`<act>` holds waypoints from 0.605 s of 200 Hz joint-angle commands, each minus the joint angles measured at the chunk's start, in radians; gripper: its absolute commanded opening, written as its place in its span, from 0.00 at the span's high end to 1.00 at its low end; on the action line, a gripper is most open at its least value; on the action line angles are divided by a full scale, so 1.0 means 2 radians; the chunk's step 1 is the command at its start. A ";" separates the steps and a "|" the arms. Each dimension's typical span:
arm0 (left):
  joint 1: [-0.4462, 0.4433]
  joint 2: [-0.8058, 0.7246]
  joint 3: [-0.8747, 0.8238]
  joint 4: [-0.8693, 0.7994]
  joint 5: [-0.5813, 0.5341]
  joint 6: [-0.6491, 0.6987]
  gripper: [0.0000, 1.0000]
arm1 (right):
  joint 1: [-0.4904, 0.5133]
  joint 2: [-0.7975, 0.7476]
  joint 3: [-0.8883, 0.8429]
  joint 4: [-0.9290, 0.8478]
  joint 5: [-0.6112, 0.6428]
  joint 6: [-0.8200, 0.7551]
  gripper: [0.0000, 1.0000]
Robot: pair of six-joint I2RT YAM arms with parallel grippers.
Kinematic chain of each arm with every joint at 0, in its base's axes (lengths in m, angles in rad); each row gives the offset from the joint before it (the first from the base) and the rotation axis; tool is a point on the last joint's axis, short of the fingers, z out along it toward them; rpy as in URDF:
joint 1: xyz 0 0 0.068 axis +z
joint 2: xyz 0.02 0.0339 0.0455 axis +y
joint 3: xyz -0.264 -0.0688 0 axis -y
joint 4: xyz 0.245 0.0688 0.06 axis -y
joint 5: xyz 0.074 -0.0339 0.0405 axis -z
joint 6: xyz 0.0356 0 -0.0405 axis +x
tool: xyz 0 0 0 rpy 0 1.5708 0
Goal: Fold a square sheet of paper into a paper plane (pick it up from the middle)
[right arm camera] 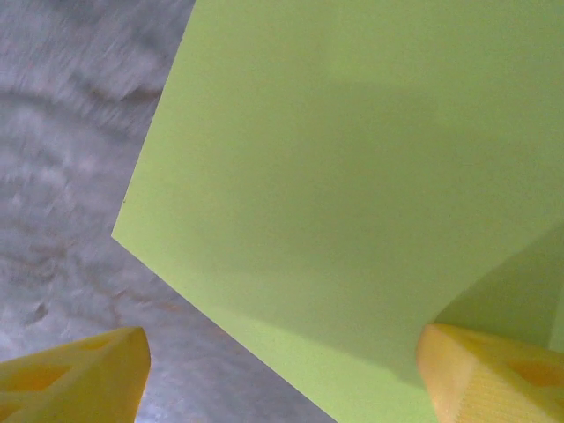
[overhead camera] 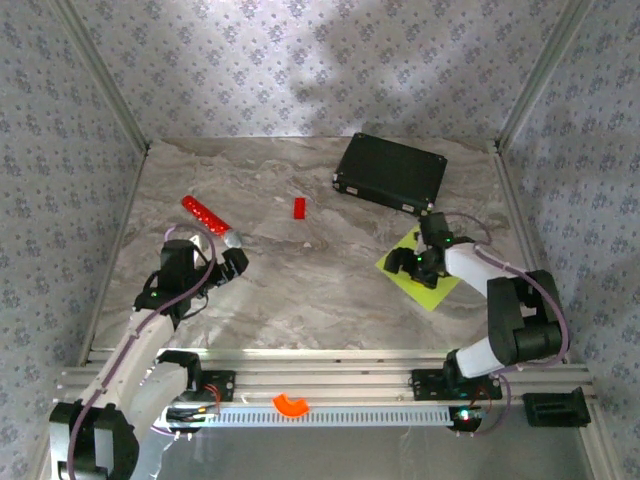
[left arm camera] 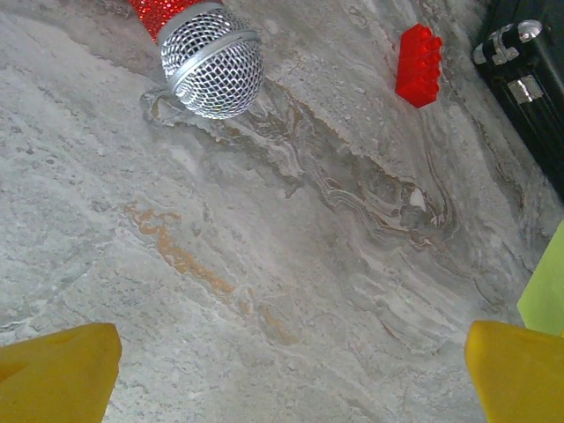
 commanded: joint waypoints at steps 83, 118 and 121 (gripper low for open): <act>-0.012 0.007 0.030 -0.035 -0.004 0.019 0.00 | 0.149 -0.011 0.068 -0.019 0.002 0.011 0.15; -0.021 0.015 0.033 -0.032 0.001 0.018 0.00 | 0.045 -0.028 0.016 0.066 -0.054 0.078 0.17; -0.022 0.017 0.034 -0.032 0.001 0.018 0.00 | 0.040 -0.027 0.014 0.069 -0.057 0.079 0.17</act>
